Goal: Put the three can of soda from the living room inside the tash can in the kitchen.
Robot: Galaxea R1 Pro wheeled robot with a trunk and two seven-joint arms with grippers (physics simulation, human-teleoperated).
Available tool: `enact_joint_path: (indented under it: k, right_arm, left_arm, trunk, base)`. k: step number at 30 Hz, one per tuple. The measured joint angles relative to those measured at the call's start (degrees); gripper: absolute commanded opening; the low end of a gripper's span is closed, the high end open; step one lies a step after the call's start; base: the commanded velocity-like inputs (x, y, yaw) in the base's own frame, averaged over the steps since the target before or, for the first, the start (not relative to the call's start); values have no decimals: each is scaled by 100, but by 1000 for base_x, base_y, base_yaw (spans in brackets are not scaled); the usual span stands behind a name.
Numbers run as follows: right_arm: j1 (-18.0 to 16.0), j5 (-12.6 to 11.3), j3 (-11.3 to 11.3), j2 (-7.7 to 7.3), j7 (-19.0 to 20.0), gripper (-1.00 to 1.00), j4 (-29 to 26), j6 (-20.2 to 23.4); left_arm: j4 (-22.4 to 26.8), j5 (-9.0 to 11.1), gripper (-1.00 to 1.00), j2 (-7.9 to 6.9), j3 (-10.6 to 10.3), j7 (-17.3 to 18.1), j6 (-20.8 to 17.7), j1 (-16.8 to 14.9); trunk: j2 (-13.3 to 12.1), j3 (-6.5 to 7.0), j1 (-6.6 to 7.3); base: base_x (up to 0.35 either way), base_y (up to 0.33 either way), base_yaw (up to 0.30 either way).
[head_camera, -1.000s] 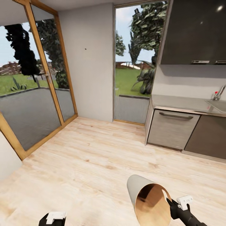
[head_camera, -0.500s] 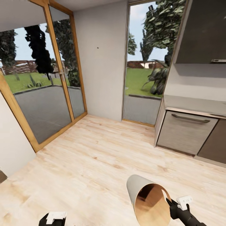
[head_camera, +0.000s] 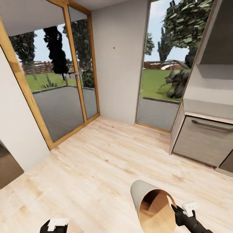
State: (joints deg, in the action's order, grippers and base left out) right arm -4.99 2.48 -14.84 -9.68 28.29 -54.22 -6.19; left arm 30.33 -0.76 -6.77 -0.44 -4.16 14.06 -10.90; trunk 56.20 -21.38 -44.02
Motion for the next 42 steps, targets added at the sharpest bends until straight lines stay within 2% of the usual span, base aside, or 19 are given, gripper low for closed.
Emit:
enact_joint_path:
  k: [26, 42]
  right_arm:
    - [0, -4, 9, 9, -5, -100, 48, 1]
    - [0, -2, 26, 9, -5, -100, 52, 0]
  left_arm:
    - [-9, -12, 100, 0, 0, -6, 0, -5]
    - [-9, -12, 100, 2, 0, -6, 0, -4]
  trunk:
    - [0, -106, 0]
    - [0, -172, 0]
  base:
    - [-1, 0, 223]
    - [-67, 0, 222]
